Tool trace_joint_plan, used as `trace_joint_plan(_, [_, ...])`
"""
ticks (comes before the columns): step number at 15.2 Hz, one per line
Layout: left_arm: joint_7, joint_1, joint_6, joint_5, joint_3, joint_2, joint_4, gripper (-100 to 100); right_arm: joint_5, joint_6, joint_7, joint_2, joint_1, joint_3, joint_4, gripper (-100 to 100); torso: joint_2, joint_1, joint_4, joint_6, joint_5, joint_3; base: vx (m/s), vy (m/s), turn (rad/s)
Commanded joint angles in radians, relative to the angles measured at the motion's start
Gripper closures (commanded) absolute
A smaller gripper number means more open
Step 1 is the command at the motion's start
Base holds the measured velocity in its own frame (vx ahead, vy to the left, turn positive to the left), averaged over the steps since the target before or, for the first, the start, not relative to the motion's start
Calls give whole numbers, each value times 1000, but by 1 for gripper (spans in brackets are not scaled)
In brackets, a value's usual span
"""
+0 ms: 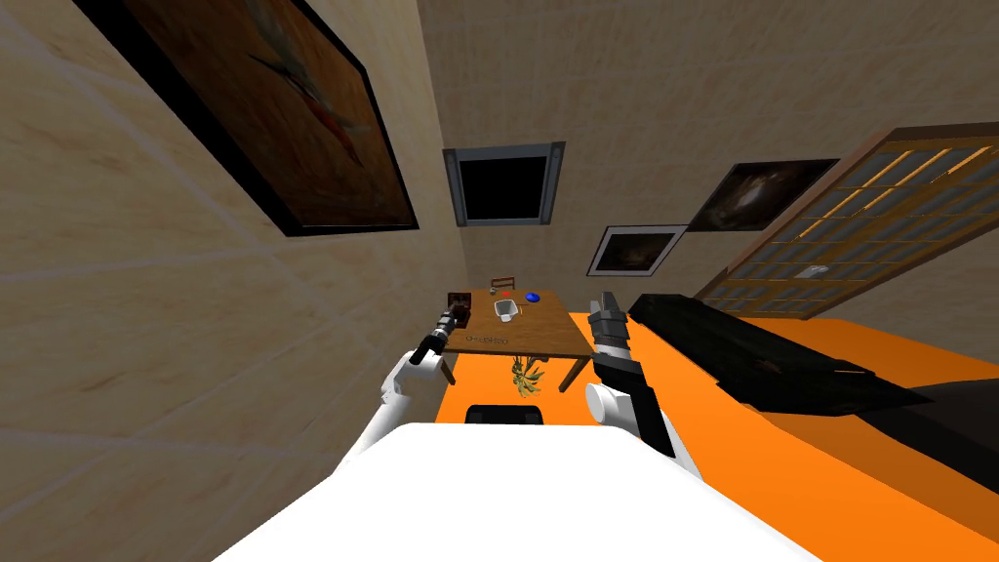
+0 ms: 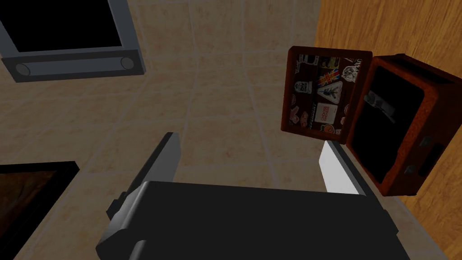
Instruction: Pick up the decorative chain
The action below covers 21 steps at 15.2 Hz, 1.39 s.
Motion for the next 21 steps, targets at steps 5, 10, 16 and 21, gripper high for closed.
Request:
trace_joint_plan(5, [25, -66, 95, 12, -17, -5, 115, -100, 0, 0, 0, 0, 0, 0, 0, 0, 0, 0, 0, 0, 0, 0, 20, 12, -24])
trace_joint_plan(10, [43, -123, 168, 20, -31, -17, 204, -100, 0, 0, 0, 0, 0, 0, 0, 0, 0, 0, 0, 0, 0, 0, 19, 12, -24])
trace_joint_plan(16, [69, -204, 273, 31, -51, -42, 334, -100, 0, 0, 0, 0, 0, 0, 0, 0, 0, 0, 0, 0, 0, 0, 27, 17, -32])
trace_joint_plan(21, [85, -252, 338, 38, -63, -63, 416, -100, 0, 0, 0, 0, 0, 0, 0, 0, 0, 0, 0, 0, 0, 0, 24, 13, -23])
